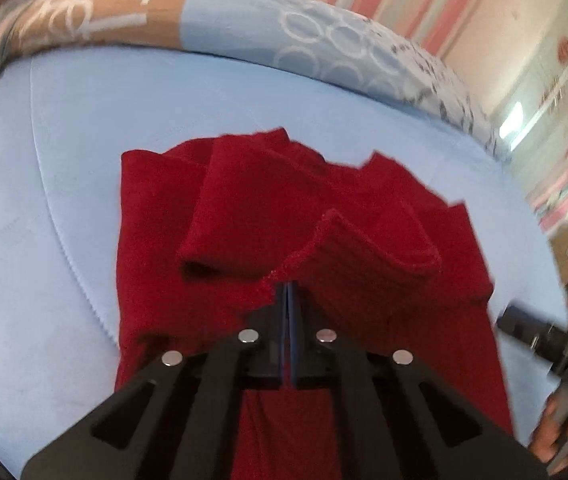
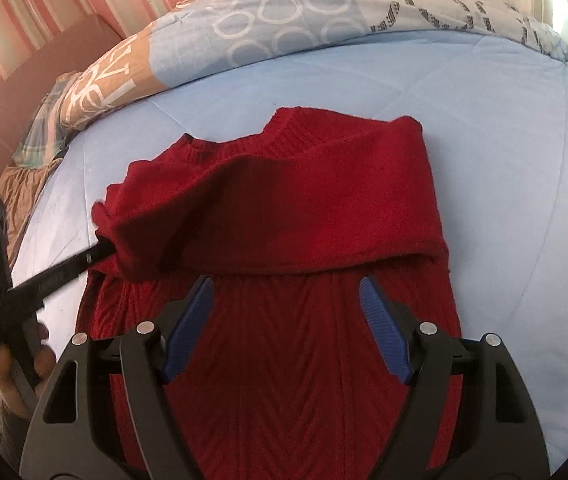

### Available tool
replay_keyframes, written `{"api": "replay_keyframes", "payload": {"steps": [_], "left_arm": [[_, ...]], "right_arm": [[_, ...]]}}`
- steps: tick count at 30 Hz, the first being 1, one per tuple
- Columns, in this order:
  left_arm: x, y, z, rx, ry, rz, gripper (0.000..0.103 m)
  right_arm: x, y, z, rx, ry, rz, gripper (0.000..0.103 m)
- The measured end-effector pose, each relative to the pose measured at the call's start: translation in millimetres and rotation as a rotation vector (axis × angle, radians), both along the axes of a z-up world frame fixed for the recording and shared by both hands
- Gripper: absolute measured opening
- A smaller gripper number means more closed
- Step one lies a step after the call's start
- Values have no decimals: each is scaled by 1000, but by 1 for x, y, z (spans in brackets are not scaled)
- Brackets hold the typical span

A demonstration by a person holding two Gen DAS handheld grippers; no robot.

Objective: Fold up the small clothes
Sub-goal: 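Open the left tool and release the sleeve on the sweater, then grasp the sweater's side edge with the right tool and lift it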

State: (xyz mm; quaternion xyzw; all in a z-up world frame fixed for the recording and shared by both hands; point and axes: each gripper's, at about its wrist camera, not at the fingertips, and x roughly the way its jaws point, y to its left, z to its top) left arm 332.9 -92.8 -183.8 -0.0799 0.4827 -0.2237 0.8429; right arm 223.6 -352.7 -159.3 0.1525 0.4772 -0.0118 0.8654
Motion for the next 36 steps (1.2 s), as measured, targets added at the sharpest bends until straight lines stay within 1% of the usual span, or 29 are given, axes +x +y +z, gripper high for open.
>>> {"api": "replay_keyframes", "payload": {"steps": [2, 4, 6, 7, 8, 9, 10, 12, 13, 15, 17, 18, 21, 22, 23, 25, 27, 29, 30, 33, 34, 35, 36], "left_arm": [[16, 5, -4, -43, 38, 19, 0], [22, 11, -5, -50, 49, 29, 0], [26, 18, -6, -81, 68, 38, 0], [27, 24, -4, -124, 83, 40, 0], [27, 29, -2, -148, 84, 47, 0], [27, 32, 1, -149, 78, 59, 0], [26, 33, 7, -103, 37, 59, 0], [19, 28, 15, -40, -22, 9, 0], [14, 24, 20, -32, -50, -27, 1], [4, 14, 24, 2, -101, -78, 11], [-1, 8, 22, 7, -120, -101, 61], [-3, 6, 21, -5, -127, -113, 64], [-9, 2, 20, -61, -129, -150, 66], [-13, 0, 18, -88, -117, -177, 66], [-14, -3, 17, -93, -108, -192, 67], [-20, -11, 13, -40, -117, -201, 67], [-27, -14, 12, 14, -148, -190, 66], [-31, -13, 11, 65, -173, -184, 66], [-32, -13, 10, 83, -178, -182, 66], [-35, -5, 6, 100, -165, -162, 66], [-36, -3, 5, 111, -166, -149, 66], [-37, -1, 5, 122, -163, -136, 65], [-38, 0, 5, 126, -160, -124, 65]], "right_arm": [[-1, -2, -3, 8, 6, -4, 76], [-2, -2, -5, 10, 8, -8, 76], [-4, -3, -6, 13, 6, -14, 76], [-4, -5, -6, 14, 4, -18, 76], [-5, -6, -7, 17, 3, -22, 76], [-5, -7, -7, 21, 3, -27, 76], [-5, -9, -8, 30, -1, -29, 76], [-7, -9, -6, 30, -13, -22, 76], [-6, -8, -6, 27, -14, -21, 76], [-6, -8, -7, 28, -12, -20, 76], [-6, -8, -9, 33, -5, -26, 76], [-6, -9, -10, 35, -4, -28, 76], [-8, -10, -10, 37, -5, -29, 76], [-9, -11, -10, 35, -4, -28, 76], [-10, -11, -11, 35, -3, -28, 76], [-10, -14, -15, 65, 4, -24, 76], [-8, -12, -22, 140, 18, -21, 76], [-5, -1, -32, 217, 39, 8, 76], [-1, 11, -37, 244, 45, 43, 76], [5, 35, -47, 252, 64, 81, 76], [7, 42, -50, 272, 68, 88, 69], [9, 50, -53, 285, 74, 97, 57], [10, 56, -54, 283, 80, 104, 49]]}}
